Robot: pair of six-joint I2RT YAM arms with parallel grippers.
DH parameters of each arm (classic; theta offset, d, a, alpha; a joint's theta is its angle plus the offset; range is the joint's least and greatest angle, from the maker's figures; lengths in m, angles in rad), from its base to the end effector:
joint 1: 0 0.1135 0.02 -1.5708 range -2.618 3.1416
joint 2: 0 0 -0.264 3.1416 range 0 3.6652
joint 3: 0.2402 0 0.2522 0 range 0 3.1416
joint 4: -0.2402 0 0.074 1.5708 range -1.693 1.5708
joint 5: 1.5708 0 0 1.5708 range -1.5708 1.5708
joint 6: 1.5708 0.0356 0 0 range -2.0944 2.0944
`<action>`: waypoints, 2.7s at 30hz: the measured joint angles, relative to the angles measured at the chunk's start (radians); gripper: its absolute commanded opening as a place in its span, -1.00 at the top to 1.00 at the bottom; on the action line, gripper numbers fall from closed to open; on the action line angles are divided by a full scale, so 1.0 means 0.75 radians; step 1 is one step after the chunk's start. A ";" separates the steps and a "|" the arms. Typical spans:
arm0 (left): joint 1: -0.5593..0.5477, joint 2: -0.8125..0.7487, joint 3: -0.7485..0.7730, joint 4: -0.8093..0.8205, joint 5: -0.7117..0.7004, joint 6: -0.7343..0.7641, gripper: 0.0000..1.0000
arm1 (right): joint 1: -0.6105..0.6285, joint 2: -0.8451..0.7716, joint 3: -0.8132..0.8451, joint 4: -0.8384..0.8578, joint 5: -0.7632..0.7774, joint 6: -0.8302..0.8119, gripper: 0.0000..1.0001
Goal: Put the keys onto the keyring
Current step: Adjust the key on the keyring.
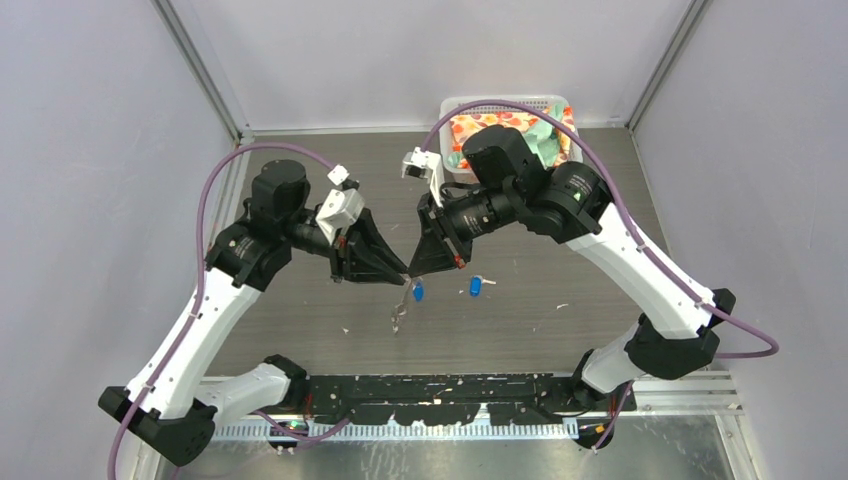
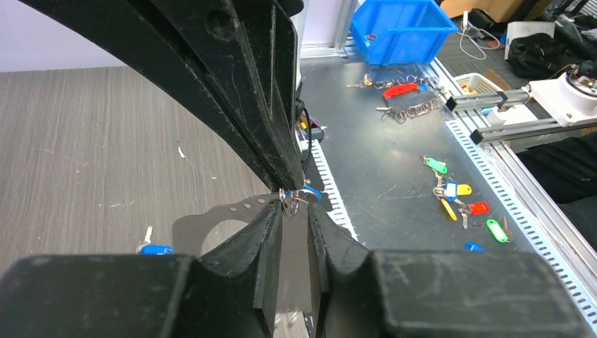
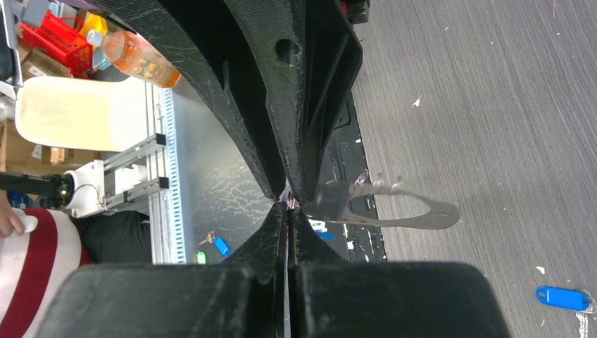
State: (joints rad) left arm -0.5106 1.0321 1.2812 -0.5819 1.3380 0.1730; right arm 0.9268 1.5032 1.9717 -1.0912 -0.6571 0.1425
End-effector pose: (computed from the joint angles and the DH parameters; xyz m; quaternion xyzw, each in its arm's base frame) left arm 0.1444 -0.1206 0.4318 0.5532 0.4813 -0.5744 0.3638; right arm 0.1487 0.2343 0.4814 -0.4580 0.7219 0.4672 0.2255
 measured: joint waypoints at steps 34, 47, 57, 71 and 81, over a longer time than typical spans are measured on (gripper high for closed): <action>-0.007 -0.061 -0.209 0.438 -0.115 -0.463 0.99 | -0.012 -0.462 -0.533 0.466 0.246 0.191 -0.13; 0.003 -0.154 -0.337 0.926 -0.235 -0.867 0.99 | -0.013 -0.679 -0.989 1.000 0.394 0.423 -0.01; 0.003 -0.205 -0.366 0.986 -0.263 -0.887 0.99 | -0.013 -0.680 -1.036 1.174 0.349 0.498 0.49; 0.003 -0.215 -0.375 1.035 -0.289 -0.923 0.99 | -0.017 -0.676 -1.065 1.184 0.254 0.549 0.43; 0.003 -0.224 -0.378 1.050 -0.289 -0.919 0.99 | -0.018 -0.672 -0.842 0.892 0.320 0.405 0.02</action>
State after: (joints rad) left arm -0.5083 0.8639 0.9974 0.2058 1.1210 -0.5159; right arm 0.9131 0.9989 1.3399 -0.4221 -0.4171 0.4461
